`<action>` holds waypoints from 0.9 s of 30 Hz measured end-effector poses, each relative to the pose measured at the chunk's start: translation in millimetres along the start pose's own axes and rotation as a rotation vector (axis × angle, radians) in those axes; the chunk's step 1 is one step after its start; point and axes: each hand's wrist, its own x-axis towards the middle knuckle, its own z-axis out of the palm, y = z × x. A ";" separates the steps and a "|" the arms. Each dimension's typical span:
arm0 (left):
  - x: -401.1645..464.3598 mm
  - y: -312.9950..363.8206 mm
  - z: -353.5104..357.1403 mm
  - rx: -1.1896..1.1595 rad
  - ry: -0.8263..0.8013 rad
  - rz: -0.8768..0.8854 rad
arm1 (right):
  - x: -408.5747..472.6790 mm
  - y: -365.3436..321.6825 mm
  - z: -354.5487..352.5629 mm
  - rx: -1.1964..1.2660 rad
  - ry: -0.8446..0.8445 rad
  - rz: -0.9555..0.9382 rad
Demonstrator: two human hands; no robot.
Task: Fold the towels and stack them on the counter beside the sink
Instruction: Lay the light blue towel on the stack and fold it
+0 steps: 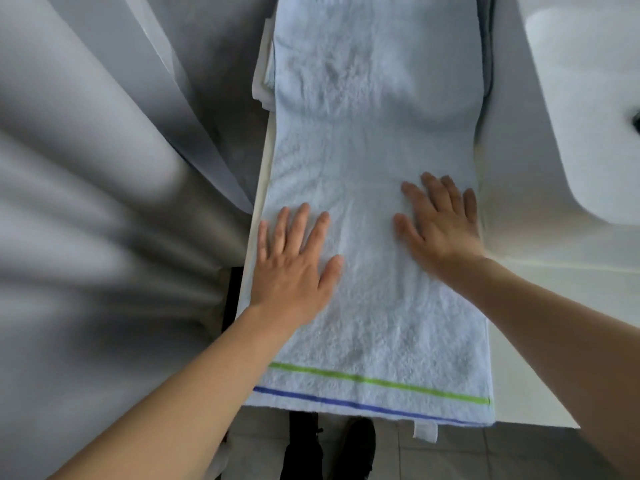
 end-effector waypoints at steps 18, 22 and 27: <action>129.9 -0.9 -19.6 0.012 -0.045 -0.075 | 89.5 2.9 -11.4 -0.057 -0.018 0.009; 148.8 -5.5 -39.2 -0.054 0.116 -0.002 | 88.4 1.6 -11.7 -0.070 -0.039 0.018; 222.3 20.4 -75.6 -0.045 0.238 0.182 | 89.1 0.8 -11.5 -0.047 -0.024 0.025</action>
